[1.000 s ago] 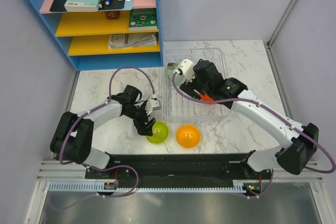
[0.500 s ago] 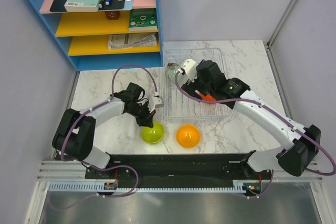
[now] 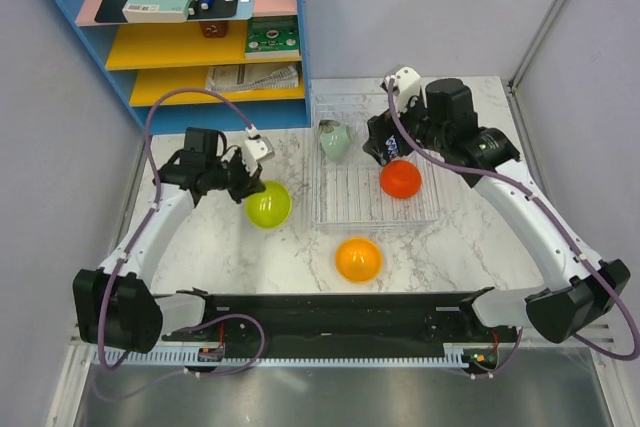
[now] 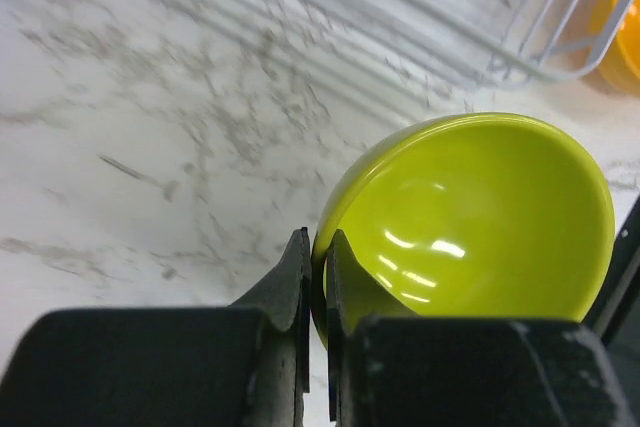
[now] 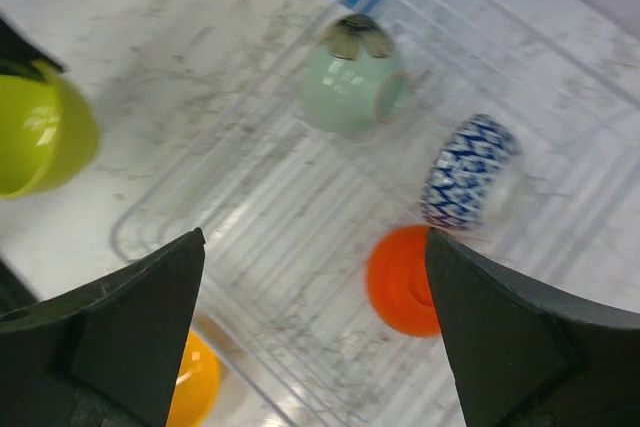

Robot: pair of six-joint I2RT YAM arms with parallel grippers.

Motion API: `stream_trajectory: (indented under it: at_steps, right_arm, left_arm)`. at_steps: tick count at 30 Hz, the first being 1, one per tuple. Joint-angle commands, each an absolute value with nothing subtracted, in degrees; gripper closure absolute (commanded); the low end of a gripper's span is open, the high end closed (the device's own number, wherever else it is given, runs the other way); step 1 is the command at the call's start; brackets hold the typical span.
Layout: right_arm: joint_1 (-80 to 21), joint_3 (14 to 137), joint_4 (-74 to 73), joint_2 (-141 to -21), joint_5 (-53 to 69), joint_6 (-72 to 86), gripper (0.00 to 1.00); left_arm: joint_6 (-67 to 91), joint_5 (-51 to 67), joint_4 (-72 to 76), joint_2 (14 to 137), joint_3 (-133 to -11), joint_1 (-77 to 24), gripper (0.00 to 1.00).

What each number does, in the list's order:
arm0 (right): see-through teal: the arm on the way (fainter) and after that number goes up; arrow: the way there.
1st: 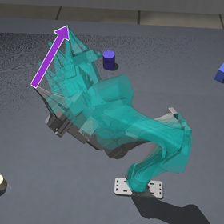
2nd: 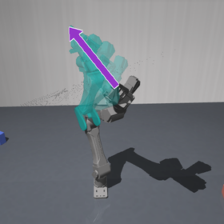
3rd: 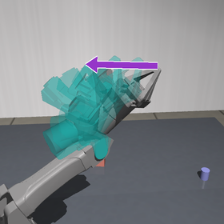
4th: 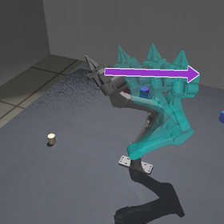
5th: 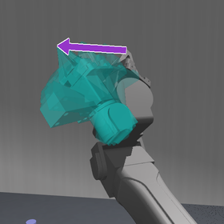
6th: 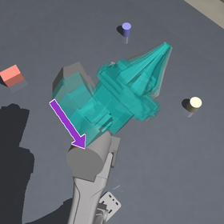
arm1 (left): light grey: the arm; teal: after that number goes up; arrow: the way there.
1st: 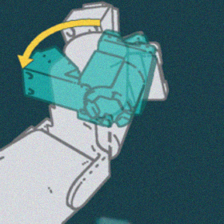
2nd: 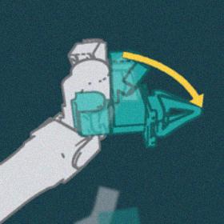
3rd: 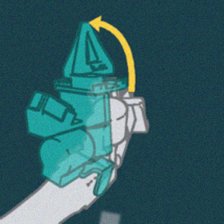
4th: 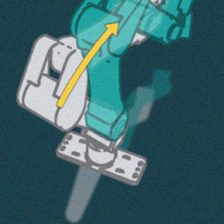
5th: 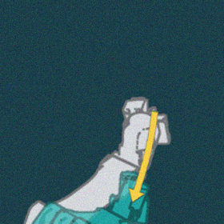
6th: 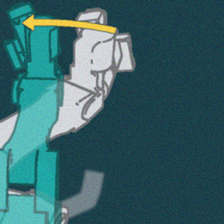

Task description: Load the bowls into the dish rack

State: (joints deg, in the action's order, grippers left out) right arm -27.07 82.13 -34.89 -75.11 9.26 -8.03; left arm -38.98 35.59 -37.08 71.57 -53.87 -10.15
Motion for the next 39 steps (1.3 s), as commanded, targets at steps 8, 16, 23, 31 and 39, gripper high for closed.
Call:
stream_trajectory:
  at_steps: [8, 16, 23, 31, 39]
  right_arm:
    - [-26.81, 84.55, -30.06, -90.08, 54.54, 9.22, 0.04]
    - [-26.54, 83.68, -22.43, -95.97, 64.33, 14.76, 0.05]
    - [-26.54, 81.74, -14.87, -97.38, 66.71, 20.39, 0.05]
    - [-26.54, 81.12, -12.05, -99.93, 64.78, 21.71, 0.05]
    - [-26.54, 81.56, -10.81, -102.04, 65.04, 22.58, 0.07]
  left_arm:
    - [-28.22, 37.18, -13.55, 70.13, -60.73, -15.20, 0.98]
    - [-23.73, 39.37, -9.67, 73.92, -65.21, -18.54, 0.98]
    - [-23.73, 38.76, -9.67, 74.36, -65.30, -21.09, 0.98]
    - [-23.12, 38.76, -8.88, 73.30, -65.04, -21.36, 0.98]
    - [-22.33, 39.29, -8.79, 72.51, -64.86, -21.45, 0.98]
